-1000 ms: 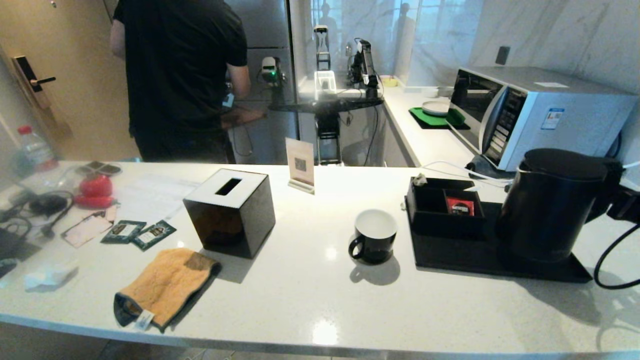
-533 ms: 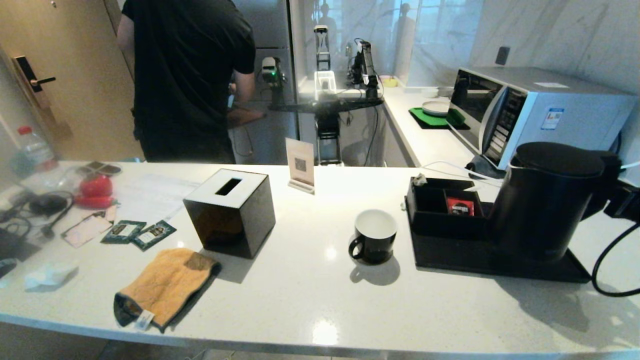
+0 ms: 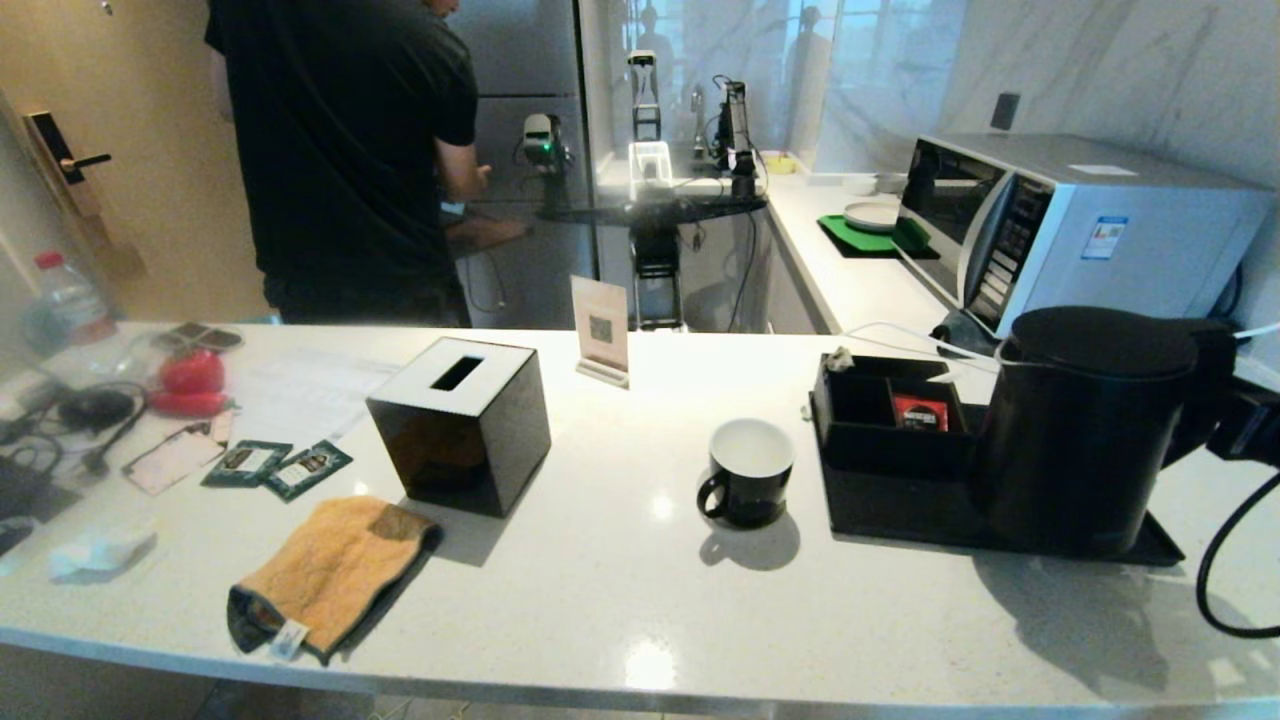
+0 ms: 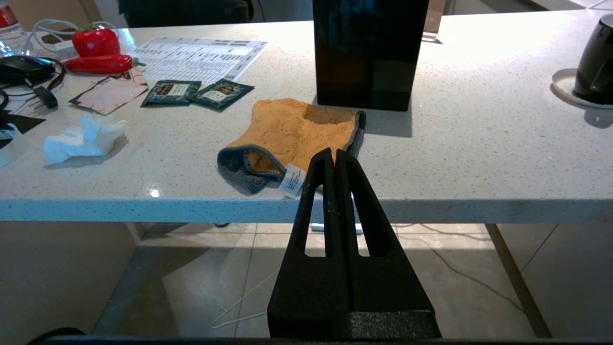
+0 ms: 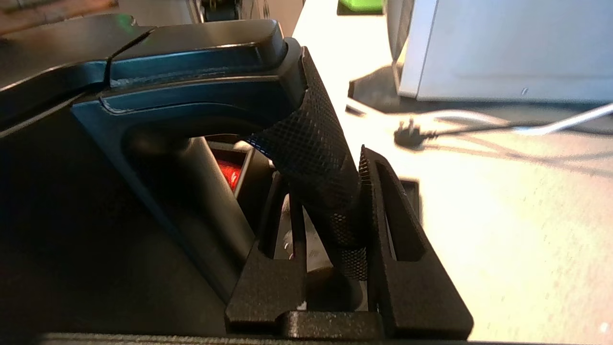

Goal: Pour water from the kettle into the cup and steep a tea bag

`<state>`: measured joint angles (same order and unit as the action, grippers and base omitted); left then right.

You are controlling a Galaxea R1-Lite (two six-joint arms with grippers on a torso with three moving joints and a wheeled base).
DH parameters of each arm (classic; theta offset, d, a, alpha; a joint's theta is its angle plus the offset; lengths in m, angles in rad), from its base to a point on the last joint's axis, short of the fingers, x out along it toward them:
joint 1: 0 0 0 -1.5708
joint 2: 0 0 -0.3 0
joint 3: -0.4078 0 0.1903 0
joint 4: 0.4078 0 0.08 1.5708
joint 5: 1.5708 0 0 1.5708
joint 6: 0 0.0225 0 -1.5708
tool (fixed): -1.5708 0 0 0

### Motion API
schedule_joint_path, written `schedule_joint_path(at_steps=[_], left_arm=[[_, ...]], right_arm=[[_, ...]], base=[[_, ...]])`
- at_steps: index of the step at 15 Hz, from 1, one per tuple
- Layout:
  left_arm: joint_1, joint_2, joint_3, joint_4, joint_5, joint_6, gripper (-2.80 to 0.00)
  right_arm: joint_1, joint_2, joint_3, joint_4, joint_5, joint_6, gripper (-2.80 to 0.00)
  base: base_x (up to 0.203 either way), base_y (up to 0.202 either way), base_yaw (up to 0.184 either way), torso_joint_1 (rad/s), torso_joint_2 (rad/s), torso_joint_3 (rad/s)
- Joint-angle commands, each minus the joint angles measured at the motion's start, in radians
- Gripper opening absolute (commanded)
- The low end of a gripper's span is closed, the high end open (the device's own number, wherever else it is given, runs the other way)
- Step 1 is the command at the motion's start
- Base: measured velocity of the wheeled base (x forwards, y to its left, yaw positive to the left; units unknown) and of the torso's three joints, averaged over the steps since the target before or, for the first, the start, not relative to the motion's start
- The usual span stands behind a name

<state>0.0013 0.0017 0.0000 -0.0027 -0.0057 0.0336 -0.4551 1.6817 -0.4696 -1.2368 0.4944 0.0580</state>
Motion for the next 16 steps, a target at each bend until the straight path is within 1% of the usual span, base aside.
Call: schedule_joint_path(at_steps=[1, 4, 5, 6, 9, 13, 15, 16], left_arm=[[0.000, 0.000, 0.000, 0.000, 0.000, 0.000, -2.80], [0.000, 0.001, 0.000, 0.000, 0.000, 0.000, -2.80], [0.000, 0.001, 0.000, 0.000, 0.000, 0.000, -2.80], [0.000, 0.001, 0.000, 0.000, 0.000, 0.000, -2.80], [0.000, 0.001, 0.000, 0.000, 0.000, 0.000, -2.80], [0.000, 0.000, 0.000, 0.000, 0.000, 0.000, -2.80], [0.000, 0.001, 0.000, 0.000, 0.000, 0.000, -2.80], [0.000, 0.001, 0.000, 0.000, 0.000, 0.000, -2.80]], right_arm=[[0.034, -0.047, 0.012, 0.015, -0.025, -0.004, -2.80], [0.080, -0.069, 0.012, 0.048, -0.084, -0.027, -2.80], [0.090, -0.075, 0.014, 0.053, -0.091, -0.028, -2.80], [0.092, -0.082, 0.015, 0.061, -0.092, -0.032, -2.80], [0.093, -0.096, 0.016, 0.100, -0.091, -0.094, -2.80], [0.115, -0.115, 0.017, 0.127, -0.093, -0.112, -2.80], [0.129, -0.126, 0.017, 0.162, -0.092, -0.161, -2.80], [0.140, -0.128, 0.017, 0.170, -0.092, -0.171, -2.80]], base=[[0.000, 0.000, 0.000, 0.000, 0.00, 0.000], [0.000, 0.000, 0.000, 0.000, 0.00, 0.000], [0.000, 0.000, 0.000, 0.000, 0.00, 0.000], [0.000, 0.000, 0.000, 0.000, 0.00, 0.000], [0.000, 0.000, 0.000, 0.000, 0.00, 0.000], [0.000, 0.000, 0.000, 0.000, 0.00, 0.000], [0.000, 0.000, 0.000, 0.000, 0.00, 0.000], [0.000, 0.000, 0.000, 0.000, 0.00, 0.000]])
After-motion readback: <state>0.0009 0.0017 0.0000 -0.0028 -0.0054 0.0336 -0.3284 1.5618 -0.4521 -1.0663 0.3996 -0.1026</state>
